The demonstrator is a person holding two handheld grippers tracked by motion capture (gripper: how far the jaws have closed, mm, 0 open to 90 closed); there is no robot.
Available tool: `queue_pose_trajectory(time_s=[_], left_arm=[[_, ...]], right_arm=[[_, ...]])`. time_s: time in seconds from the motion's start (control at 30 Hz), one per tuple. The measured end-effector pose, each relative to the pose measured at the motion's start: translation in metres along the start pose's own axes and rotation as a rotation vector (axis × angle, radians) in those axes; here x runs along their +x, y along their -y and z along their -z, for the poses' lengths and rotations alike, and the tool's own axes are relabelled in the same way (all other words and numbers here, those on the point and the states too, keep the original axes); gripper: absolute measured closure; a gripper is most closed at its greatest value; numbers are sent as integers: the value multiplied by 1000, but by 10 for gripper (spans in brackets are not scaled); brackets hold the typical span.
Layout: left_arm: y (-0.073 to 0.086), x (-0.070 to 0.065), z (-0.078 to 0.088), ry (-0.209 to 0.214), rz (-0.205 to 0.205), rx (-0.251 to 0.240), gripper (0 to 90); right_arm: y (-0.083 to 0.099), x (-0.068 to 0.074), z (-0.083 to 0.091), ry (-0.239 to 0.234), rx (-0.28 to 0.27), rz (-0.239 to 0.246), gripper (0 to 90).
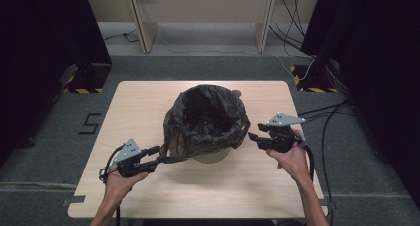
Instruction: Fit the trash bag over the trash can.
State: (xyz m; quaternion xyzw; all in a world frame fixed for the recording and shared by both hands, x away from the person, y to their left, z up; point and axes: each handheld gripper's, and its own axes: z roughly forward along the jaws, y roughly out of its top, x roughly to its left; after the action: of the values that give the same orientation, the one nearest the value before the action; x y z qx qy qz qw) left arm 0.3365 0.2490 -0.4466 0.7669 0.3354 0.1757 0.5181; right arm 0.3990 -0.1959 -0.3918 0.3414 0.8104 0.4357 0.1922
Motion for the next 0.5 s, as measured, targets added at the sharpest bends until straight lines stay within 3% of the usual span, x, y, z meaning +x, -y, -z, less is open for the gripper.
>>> queue_pose_trajectory(time_s=[0.13, 0.27, 0.33, 0.4, 0.5], left_arm=[[-7, -10, 5, 25, -8, -32, 506], [-16, -13, 0, 31, -10, -52, 487], [-20, -13, -3, 27, -7, -69, 475], [-23, -12, -6, 23, -7, -75, 458], [-27, -10, -12, 13, -6, -91, 419]], right_arm=[[2, 22, 1, -79, -20, 1, 397], [1, 36, -11, -110, -31, 2, 361], [0, 38, -18, -92, -22, -2, 367], [0, 36, -23, -91, -17, -12, 458], [4, 33, -30, -147, -31, -6, 695]])
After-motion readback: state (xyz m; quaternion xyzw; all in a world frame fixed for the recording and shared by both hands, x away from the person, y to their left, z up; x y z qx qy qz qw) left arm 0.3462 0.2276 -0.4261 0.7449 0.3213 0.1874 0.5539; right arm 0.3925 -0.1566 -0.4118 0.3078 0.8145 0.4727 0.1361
